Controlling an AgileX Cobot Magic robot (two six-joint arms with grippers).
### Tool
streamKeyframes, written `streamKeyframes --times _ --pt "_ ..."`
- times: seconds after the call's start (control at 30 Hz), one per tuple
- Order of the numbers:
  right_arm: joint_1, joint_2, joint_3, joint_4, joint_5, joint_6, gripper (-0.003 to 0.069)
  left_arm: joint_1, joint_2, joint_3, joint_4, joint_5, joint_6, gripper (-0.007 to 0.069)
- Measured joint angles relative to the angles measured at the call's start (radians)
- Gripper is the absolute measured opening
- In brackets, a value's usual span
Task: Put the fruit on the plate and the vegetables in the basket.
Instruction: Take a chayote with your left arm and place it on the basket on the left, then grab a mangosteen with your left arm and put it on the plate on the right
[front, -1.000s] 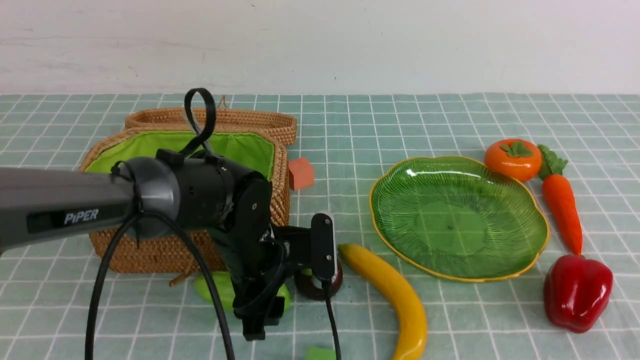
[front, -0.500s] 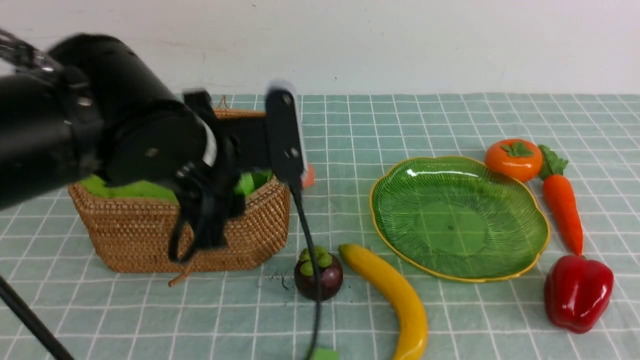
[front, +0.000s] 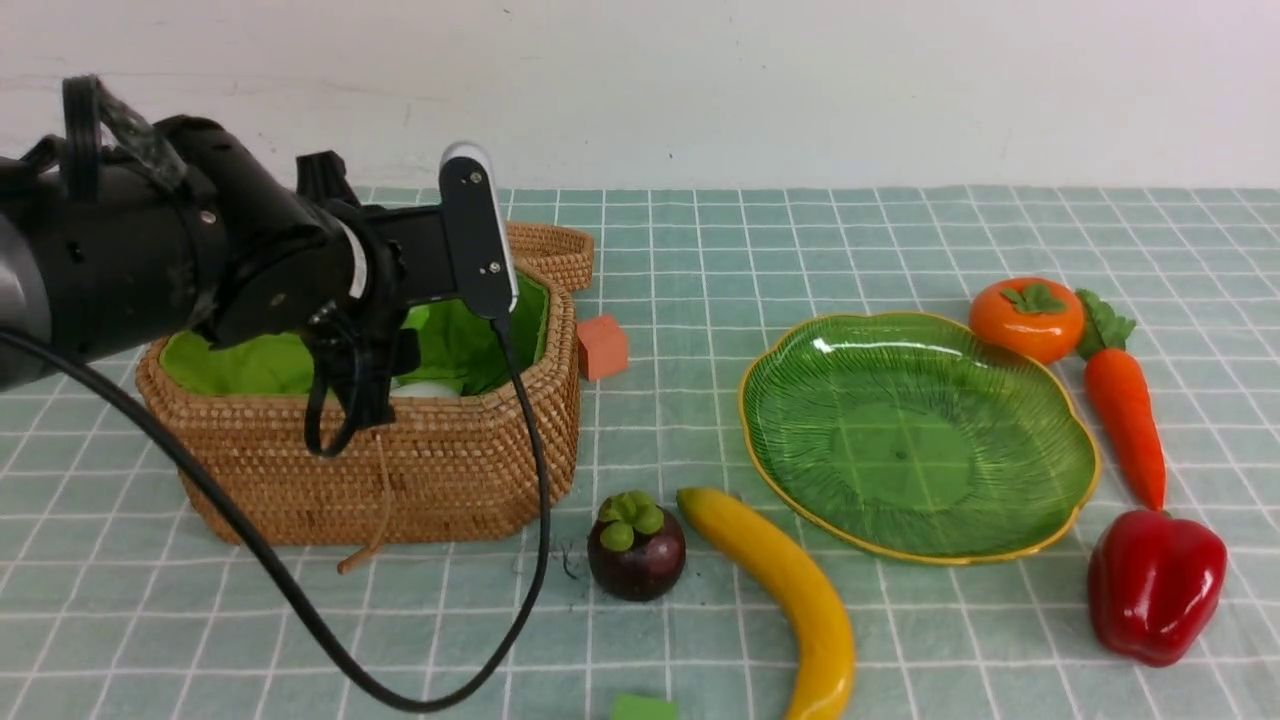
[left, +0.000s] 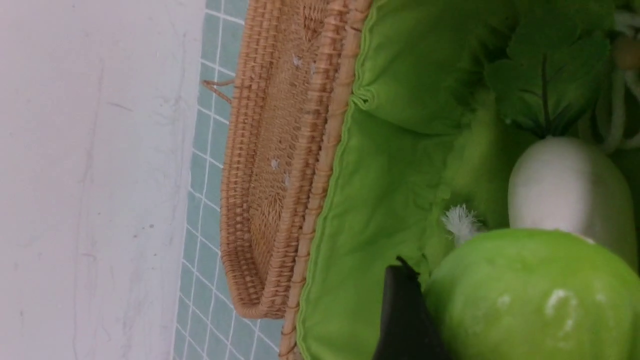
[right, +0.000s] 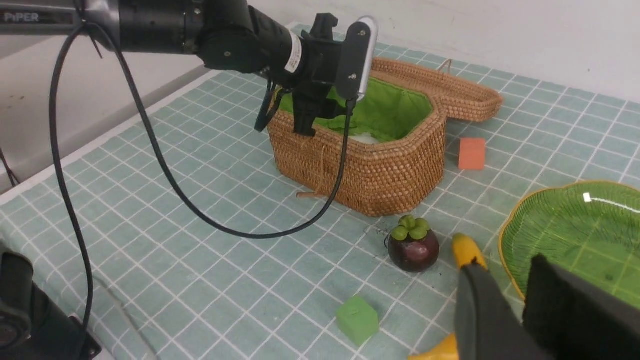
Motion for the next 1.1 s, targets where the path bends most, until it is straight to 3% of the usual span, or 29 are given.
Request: streamKeyframes --times 0.1,0.27,0.43,0.63,0.73,0.77,0.8,0.87,1.03,1.1 --pt "0.000 0.000 0.000 0.002 0.017 0.000 0.0150 0.000 0.000 0.000 0.000 -0.013 -0.051 0.0457" --pt "0.000 0.000 0.000 0.003 0.017 0.000 0.0150 0.000 -0.002 0.000 0.000 -0.002 -0.107 0.0632" --pt "0.000 0.000 -0.003 -0.006 0.022 0.000 0.0150 -0.008 -0.038 0.000 -0.032 0.071 -0.121 0.0650" --pt "0.000 0.000 -0.068 -0.089 0.109 0.038 0.0150 -0.095 -0.119 0.000 -0.295 0.193 -0.366 0.0489" --pt "0.000 -0.004 -0.104 -0.148 0.208 0.078 0.0155 -0.222 -0.146 0.000 -0.532 0.285 -0.509 0.0251" --pt "0.000 -0.006 -0.104 -0.151 0.213 0.082 0.0155 -0.237 -0.145 0.000 -0.554 0.302 -0.516 0.0225" --pt "0.000 -0.009 -0.105 -0.165 0.240 0.091 0.0155 -0.283 -0.134 0.000 -0.618 0.331 -0.516 0.0137" --pt "0.000 -0.009 -0.105 -0.181 0.243 0.094 0.0157 -0.332 -0.096 -0.006 -0.672 0.354 -0.486 0.0073" --pt "0.000 -0.011 -0.105 -0.189 0.243 0.099 0.0158 -0.346 0.020 -0.091 -0.673 0.430 -0.456 0.0081" --pt "0.000 -0.020 -0.099 -0.189 0.243 0.099 0.0158 -0.346 0.100 -0.171 -0.652 0.470 -0.405 0.0151"
